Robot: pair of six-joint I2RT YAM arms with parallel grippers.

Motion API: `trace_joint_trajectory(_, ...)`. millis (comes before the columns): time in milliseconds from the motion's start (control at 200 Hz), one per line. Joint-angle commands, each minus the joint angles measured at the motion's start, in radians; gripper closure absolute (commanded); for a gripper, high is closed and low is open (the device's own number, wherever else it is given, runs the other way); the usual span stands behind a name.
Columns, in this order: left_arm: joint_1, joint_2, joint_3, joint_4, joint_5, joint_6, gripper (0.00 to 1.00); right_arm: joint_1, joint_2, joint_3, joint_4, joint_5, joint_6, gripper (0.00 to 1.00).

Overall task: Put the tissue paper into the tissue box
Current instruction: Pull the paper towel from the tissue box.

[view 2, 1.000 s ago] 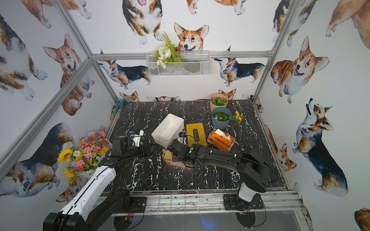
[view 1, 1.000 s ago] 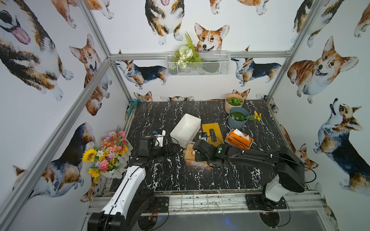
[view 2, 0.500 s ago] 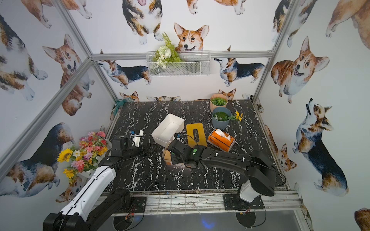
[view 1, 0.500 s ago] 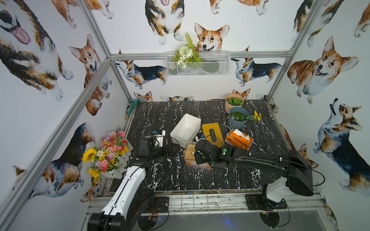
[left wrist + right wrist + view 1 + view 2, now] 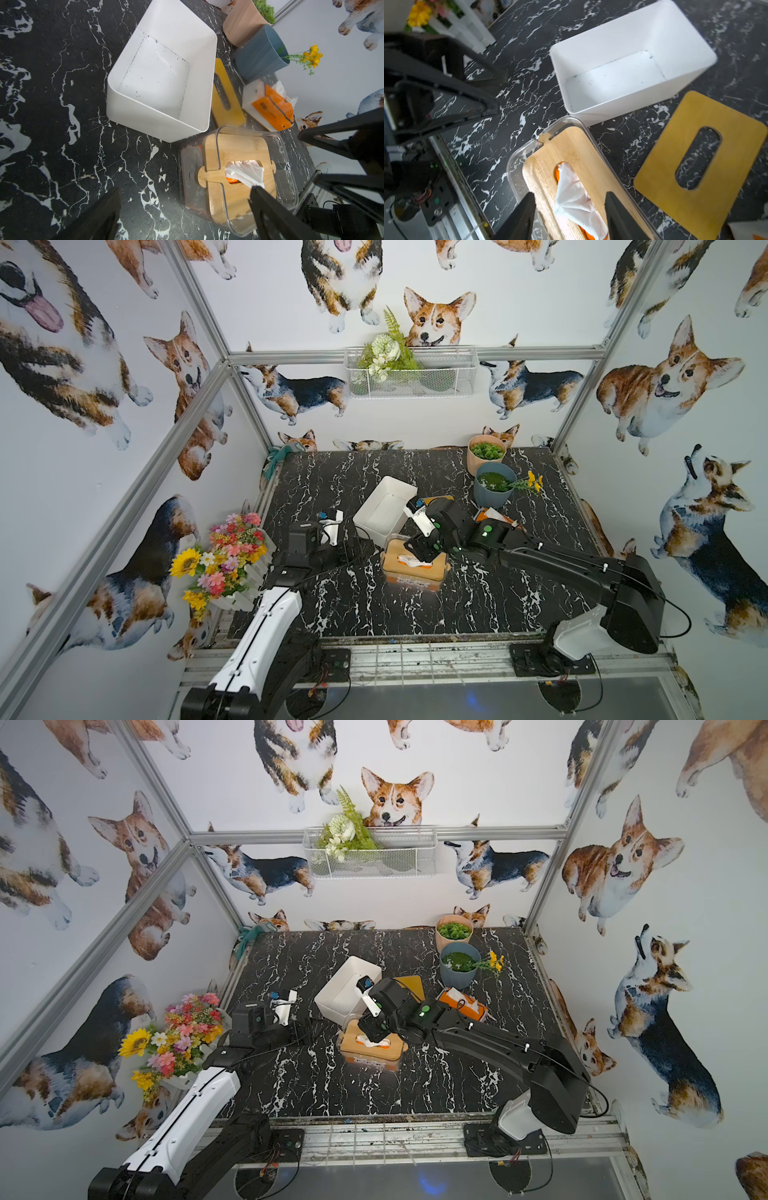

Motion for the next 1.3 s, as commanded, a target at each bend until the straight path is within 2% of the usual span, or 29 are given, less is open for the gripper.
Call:
trace_joint_trajectory(0, 0.001, 0.000, -0.002, 0.018, 0.011, 0.003, 0.00, -0.009, 0.016, -0.004, 0.019, -0.136, -0.268, 0.46)
trace_joint_trajectory(180, 0.002, -0.006, -0.003, 0.020, 0.011, 0.003, 0.00, -0.022, 0.048, -0.006, 0.034, -0.192, -0.480, 0.52)
trace_joint_trajectory(405, 0.002, -0.009, -0.003, 0.020, 0.013, 0.005, 0.00, -0.058, 0.039, -0.052, 0.057, -0.279, -0.661, 0.63)
trace_joint_trajectory(495, 0.002, -0.014, -0.003, 0.020, 0.008, 0.005, 0.00, -0.063, 0.037, -0.058, 0.042, -0.277, -0.708, 0.66)
trace_joint_trajectory(841, 0.000, -0.018, -0.006, 0.022, 0.012, 0.005, 0.00, -0.086, 0.104, -0.003, -0.078, -0.282, -0.762, 0.67)
trace_joint_trajectory(1296, 0.000, -0.018, -0.007, 0.022, 0.012, 0.006, 0.00, -0.105, 0.236, 0.094, -0.207, -0.324, -0.762, 0.69)
